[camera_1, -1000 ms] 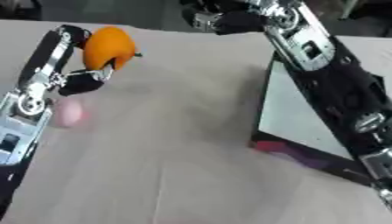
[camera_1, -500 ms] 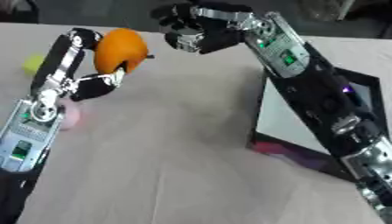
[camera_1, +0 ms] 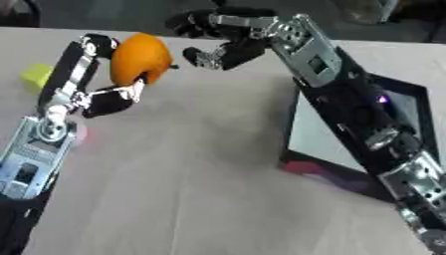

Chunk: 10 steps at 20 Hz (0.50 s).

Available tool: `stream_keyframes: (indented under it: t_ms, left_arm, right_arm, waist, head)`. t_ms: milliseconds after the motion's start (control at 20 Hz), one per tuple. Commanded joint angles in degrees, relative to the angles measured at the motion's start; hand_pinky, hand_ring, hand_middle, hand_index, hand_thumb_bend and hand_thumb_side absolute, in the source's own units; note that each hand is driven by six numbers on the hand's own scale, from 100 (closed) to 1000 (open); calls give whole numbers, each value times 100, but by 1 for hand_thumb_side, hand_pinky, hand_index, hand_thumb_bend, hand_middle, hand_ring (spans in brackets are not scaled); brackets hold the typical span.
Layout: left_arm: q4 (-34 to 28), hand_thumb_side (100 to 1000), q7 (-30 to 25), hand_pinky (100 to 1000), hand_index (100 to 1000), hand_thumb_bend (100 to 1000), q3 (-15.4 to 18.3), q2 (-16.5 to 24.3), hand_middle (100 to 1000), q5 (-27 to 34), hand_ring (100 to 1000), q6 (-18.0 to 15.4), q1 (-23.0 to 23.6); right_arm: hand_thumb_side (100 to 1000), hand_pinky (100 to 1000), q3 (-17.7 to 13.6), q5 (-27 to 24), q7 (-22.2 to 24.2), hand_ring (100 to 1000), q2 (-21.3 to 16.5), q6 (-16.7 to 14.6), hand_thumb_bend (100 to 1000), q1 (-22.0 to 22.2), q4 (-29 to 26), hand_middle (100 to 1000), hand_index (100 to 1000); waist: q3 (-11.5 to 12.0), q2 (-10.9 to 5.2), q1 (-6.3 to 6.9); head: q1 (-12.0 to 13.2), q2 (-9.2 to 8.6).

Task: Pick up the objects with one hand, pass them to the other hand, and then place them into the box on the other side of the table.

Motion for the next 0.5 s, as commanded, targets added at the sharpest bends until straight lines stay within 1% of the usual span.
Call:
stream_keyframes:
  t_ms: [50,250,500]
  left_arm:
    - [-96,100,12,733,478,110,-22,-56,396,107,477,-68,-92]
    - [-78,100,-1,734,478,107,-66,-105,395,182,476,-142,-94]
    - [-45,100,-9,734,478,105,-90,-174,395,208,476,-193,-102]
  right_arm:
    - [473,1000,-44,107,-96,1000,-15,-83,100,-152,14,985,997]
    - [450,1000,-8,173,-164,1000,48,-122,100,-171,63,981,990]
    - [457,1000,21,174,-157,1000,99,-149,100,-194,82,982,994]
  waist:
    - [9,-145,-31]
    - [13,-136,-34]
    - [20,-132,-35]
  head:
    - [-14,-46]
    - [-19,-45]
    - [-51,-44]
